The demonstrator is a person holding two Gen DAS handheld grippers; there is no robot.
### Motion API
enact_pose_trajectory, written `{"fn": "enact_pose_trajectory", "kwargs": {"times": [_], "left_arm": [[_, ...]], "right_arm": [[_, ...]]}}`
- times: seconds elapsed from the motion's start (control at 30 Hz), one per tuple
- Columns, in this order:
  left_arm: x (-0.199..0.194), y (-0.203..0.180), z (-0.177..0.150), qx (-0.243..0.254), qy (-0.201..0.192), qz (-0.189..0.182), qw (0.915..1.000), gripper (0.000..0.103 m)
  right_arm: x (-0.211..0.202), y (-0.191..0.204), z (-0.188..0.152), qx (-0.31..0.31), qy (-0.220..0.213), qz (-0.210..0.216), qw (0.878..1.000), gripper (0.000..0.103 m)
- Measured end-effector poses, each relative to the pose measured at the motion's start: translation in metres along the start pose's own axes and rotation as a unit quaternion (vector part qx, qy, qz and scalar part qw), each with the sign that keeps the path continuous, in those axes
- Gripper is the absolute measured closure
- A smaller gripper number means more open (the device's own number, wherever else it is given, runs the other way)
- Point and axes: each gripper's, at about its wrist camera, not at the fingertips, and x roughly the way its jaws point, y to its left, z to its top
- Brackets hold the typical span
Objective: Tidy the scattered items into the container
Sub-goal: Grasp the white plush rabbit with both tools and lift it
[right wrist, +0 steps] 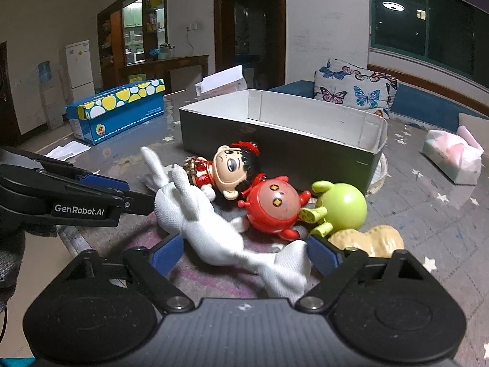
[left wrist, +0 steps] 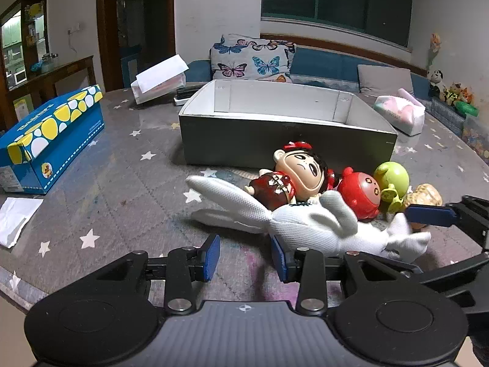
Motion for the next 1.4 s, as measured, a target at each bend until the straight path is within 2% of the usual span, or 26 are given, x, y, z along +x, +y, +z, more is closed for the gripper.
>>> {"fn": "enact_pose_trajectory", "kwargs": {"times": [0.27,0.5,0.53,0.73,0.97,1.03,1.13,1.4], "left_arm": [[-0.006,0.007,0.009,-0.018,-0.003,-0.031,0.9994,0.063],[0.0,0.021,0.016,-0.063,0.017,-0.078,0.9948,0.064],[0.001,0.023,0.017,-0.07,0.023,-0.087,0.9935,0.064],[0.01,0.036,0.021,-0.12,0.049,-0.143,0.9812,0.064],[0.026,0.047,0.019,-0.159,0.068,-0.185,0.9674,0.066],[0.026,0.049,0.019,-0.162,0.068,-0.195,0.9649,0.07],[0.023,0.047,0.021,-0.151,0.065,-0.199,0.9662,0.076],[-0.001,0.046,0.035,-0.139,0.034,-0.217,0.9656,0.078]], "right_arm": [[0.003,0.011,0.007,-0.03,0.002,0.022,0.999,0.021],[0.009,0.023,0.012,-0.052,0.011,0.049,0.997,0.036],[0.011,0.025,0.012,-0.055,0.013,0.053,0.997,0.041],[0.022,0.03,0.015,-0.069,0.022,0.058,0.996,0.051],[0.028,0.033,0.01,-0.086,0.032,0.053,0.994,0.056],[0.027,0.033,0.009,-0.085,0.029,0.053,0.995,0.06],[0.026,0.034,0.009,-0.088,0.028,0.053,0.994,0.065],[0.002,0.036,0.022,-0.114,0.004,0.058,0.992,0.071]]}}
